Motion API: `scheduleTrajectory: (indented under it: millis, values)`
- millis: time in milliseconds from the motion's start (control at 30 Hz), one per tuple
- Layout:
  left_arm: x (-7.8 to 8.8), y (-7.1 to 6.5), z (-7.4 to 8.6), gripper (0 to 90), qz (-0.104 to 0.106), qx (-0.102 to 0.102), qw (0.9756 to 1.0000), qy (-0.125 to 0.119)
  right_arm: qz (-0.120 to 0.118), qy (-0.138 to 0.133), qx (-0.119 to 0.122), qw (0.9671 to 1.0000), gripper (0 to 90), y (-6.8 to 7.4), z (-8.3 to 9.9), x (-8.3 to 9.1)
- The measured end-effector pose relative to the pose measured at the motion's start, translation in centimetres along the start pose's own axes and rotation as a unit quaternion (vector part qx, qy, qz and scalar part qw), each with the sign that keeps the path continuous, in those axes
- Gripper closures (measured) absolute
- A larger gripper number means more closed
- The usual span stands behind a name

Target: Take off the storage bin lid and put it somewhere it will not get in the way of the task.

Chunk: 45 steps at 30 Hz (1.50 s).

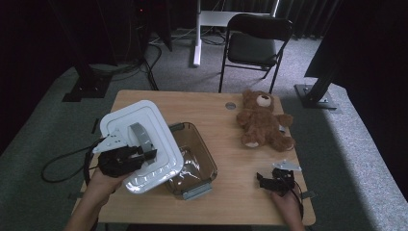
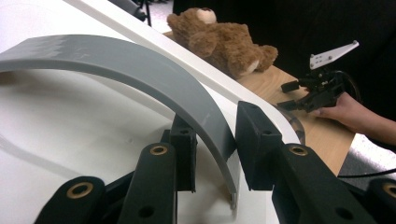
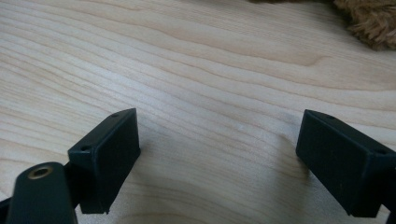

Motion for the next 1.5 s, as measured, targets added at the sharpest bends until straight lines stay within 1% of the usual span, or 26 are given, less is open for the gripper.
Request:
scheduleTrajectory:
  millis: [100, 267, 500, 633, 900, 967, 1133, 1167, 1200, 1233, 1267, 1367, 1400, 1500]
  values:
    - [0.6, 0.4, 0.4, 70.4, -0.002, 0.001, 1.0, -0.001, 0.0, 0.0, 0.0, 1.0, 12.6, 0.0, 0.0, 0.0]
    - [1.7, 1.2, 1.2, 70.5, -0.012, 0.011, 0.9999, -0.004, 0.0, 0.0, 0.0, 1.0, 12.6, 0.0, 0.0, 0.0]
    - [3.0, 2.2, 2.4, 70.8, -0.024, 0.019, 0.9995, -0.001, 0.0, 0.0, 0.0, 1.0, 12.6, 0.0, 0.0, 0.0]
    - [3.2, 2.8, 3.2, 70.7, -0.03, 0.025, 0.9992, 0.004, 0.0, 0.0, 0.0, 1.0, 12.6, 0.0, 0.0, 0.0]
    - [3.4, 3.9, 5.2, 70.7, -0.034, 0.039, 0.9985, 0.018, 0.0, 0.0, 0.001, 1.0, 12.6, 0.0, 0.0, 0.0]
    - [3.5, 4.2, 5.6, 70.8, -0.038, 0.042, 0.9982, 0.021, 0.0, 0.0, 0.001, 1.0, 12.6, 0.0, 0.0, 0.0]
    - [3.3, 5.1, 7.0, 70.7, -0.041, 0.053, 0.9973, 0.032, 0.0, 0.0, 0.001, 1.0, 12.6, 0.0, 0.0, 0.0]
    - [3.2, 5.2, 7.3, 70.7, -0.039, 0.058, 0.9969, 0.034, 0.0, 0.0, 0.001, 1.0, 12.6, 0.0, 0.0, 0.0]
    - [3.2, 5.2, 7.3, 70.7, -0.039, 0.058, 0.9969, 0.034, 0.0, 0.0, 0.001, 1.0, 12.6, 0.0, 0.0, 0.0]
    - [3.0, 5.5, 7.8, 70.7, -0.036, 0.065, 0.9965, 0.039, 0.0, 0.0, 0.001, 1.0, 12.6, 0.0, 0.0, 0.0]
    - [2.8, 5.7, 8.2, 70.7, -0.035, 0.067, 0.9962, 0.043, 0.0, 0.0, 0.001, 1.0, 12.6, 0.0, 0.0, 0.0]
    - [2.1, 6.2, 9.2, 70.7, -0.025, 0.081, 0.9953, 0.047, 0.0, 0.0, 0.001, 1.0, 12.6, 0.0, 0.0, 0.0]
    - [1.7, 6.3, 9.5, 70.7, -0.02, 0.086, 0.9948, 0.05, 0.0, 0.0, 0.001, 1.0, 12.6, 0.0, 0.0, 0.0]
    - [0.8, 6.6, 10.3, 70.7, 0.0, 0.088, 0.9946, 0.054, 0.0, 0.0, 0.001, 1.0, 12.6, 0.0, 0.0, 0.0]
Point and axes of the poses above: each handheld gripper's, and its own axes: x roughly backward along the jaws, z roughly out of its underside, y roughly to its left, the point moved 7 cm from there along -x, roughly forward along the jaws, and after that the axes turned 2 degrees about z, right-handed, at the moved point
